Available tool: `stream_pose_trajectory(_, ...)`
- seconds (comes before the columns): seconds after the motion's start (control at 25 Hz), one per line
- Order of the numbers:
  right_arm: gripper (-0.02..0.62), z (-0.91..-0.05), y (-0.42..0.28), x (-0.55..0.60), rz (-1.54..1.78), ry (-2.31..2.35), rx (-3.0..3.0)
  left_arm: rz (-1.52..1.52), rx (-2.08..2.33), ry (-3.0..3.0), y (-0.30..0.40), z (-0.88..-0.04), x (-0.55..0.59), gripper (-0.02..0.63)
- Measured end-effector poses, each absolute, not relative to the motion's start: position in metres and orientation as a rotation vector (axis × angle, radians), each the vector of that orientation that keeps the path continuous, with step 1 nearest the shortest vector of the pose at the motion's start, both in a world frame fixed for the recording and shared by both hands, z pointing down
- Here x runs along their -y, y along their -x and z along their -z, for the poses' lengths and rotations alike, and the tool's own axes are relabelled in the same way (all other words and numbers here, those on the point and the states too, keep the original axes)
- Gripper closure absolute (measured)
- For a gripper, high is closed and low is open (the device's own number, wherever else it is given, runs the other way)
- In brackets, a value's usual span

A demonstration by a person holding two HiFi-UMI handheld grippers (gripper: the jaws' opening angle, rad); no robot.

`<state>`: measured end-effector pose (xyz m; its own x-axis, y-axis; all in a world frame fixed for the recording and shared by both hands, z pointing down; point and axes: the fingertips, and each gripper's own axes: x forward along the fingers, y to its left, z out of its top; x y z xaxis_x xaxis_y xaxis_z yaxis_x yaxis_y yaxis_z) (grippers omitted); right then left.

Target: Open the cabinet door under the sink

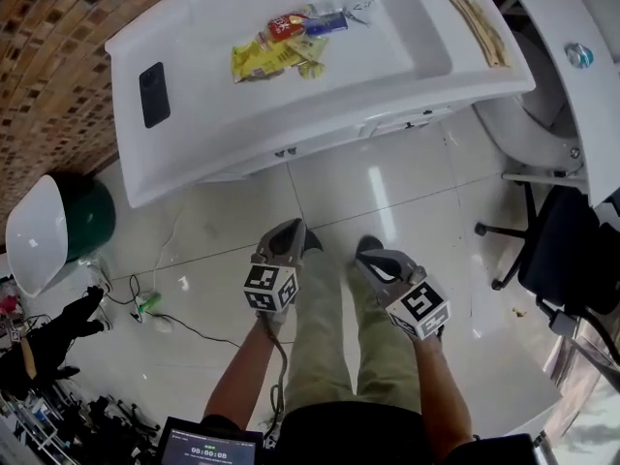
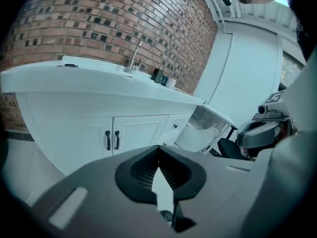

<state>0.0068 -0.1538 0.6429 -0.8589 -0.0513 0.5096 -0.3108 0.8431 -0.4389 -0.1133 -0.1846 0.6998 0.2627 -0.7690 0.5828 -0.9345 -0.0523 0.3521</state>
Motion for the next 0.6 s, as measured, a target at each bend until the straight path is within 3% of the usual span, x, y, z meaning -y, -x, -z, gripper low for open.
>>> stream_pose_trajectory(0.6,0.603,-0.692,-0.017,0.162,-0.796,-0.362,2.445,-0.390,1.689,-1.700,0.203,-0.811,0.242,0.580)
